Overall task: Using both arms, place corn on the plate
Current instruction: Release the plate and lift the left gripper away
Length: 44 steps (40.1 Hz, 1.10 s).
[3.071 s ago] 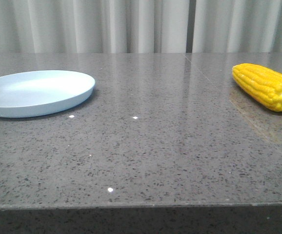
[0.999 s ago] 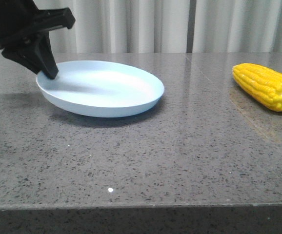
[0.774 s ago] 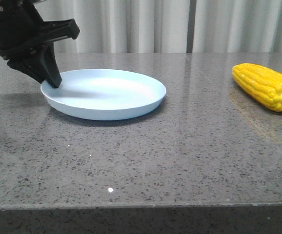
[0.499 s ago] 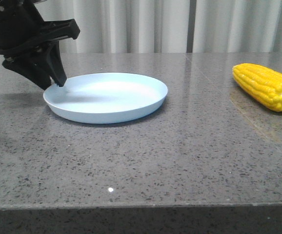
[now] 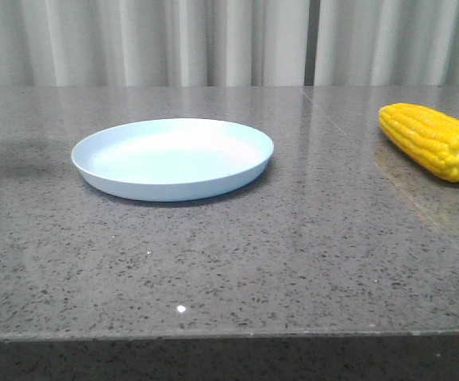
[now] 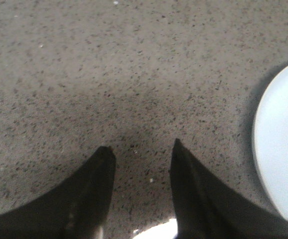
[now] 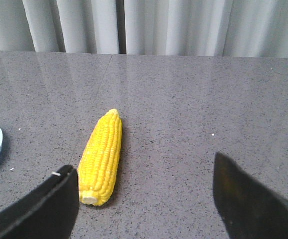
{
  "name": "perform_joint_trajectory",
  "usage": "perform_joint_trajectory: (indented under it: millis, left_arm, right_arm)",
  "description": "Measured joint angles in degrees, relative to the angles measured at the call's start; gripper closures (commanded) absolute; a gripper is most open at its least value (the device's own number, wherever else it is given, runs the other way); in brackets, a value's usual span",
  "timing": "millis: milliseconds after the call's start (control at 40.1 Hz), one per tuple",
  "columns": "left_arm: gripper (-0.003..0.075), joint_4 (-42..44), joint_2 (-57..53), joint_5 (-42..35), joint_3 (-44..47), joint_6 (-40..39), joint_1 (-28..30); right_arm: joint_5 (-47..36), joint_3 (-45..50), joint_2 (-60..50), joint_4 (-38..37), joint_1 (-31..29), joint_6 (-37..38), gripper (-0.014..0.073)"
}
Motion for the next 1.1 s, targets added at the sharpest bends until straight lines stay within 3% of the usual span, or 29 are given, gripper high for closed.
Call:
perform_joint_trajectory:
  millis: [200,524,924,1098]
  left_arm:
    - [0.0738,0.1,-9.9,-5.4,8.3,0.2,0.4]
    - [0.0741,0.2,-31.1,-15.4,24.0,3.3,0.4]
    - [0.0741,1.5,-59.2,-20.4,38.6,4.4,0.4]
    - [0.0741,1.6,-66.0,-20.8,41.3,4.4,0.4]
  right_arm:
    - [0.0,0.0,0.0,0.0,0.0,0.0,0.0014]
    - [0.0,0.0,0.0,0.0,0.0,0.0,0.0014]
    - [0.0,0.0,0.0,0.0,0.0,0.0,0.0014]
    - [0.0,0.0,0.0,0.0,0.0,0.0,0.0014]
